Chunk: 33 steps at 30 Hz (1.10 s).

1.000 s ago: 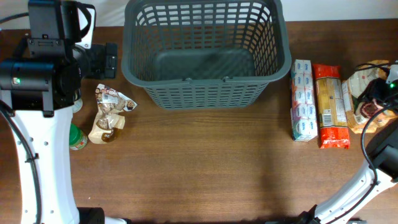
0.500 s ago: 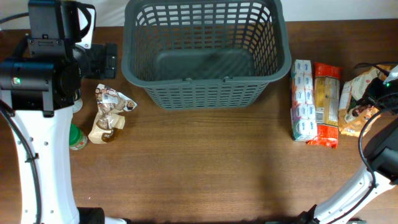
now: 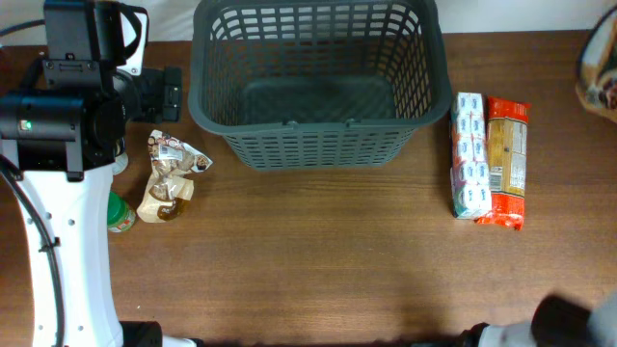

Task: Pack container
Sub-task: 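Grasp the brown paper bag with the right gripper and lift it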

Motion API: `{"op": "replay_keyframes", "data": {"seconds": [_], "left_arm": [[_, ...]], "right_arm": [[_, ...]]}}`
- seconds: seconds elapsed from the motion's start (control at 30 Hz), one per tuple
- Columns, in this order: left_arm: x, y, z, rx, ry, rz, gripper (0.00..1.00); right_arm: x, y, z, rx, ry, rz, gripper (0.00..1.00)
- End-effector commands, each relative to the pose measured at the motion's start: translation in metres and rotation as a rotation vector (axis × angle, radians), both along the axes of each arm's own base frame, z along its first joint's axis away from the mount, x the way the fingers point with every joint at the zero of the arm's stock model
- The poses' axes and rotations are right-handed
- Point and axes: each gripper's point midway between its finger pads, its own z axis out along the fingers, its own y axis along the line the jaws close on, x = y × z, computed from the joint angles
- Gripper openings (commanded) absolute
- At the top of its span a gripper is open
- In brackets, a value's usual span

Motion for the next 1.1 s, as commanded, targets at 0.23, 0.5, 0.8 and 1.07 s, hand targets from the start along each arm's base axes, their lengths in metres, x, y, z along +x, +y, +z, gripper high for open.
{"op": "replay_keyframes", "data": {"seconds": [0.23,0.5,0.8,1.07], "left_arm": [[0.000,0.002,-0.001,-0.002,0.000,0.015,0.99],[0.000,0.002,-0.001,-0.002,0.000,0.015,0.99],[0.000,0.002,-0.001,-0.002,0.000,0.015,0.99],[0.000,0.002,-0.001,-0.002,0.000,0.015,0.99]], "right_arm": [[-0.041,0.210,0.061,-0.435,-0.234,0.857,0.04],[0.010,0.285,0.030,-0.616,-0.268,1.149,0.04],[0.116,0.322,-0.074,-0.449,-0.077,1.115,0.04],[0.150,0.302,-0.155,0.066,0.231,0.572,0.04]]}}
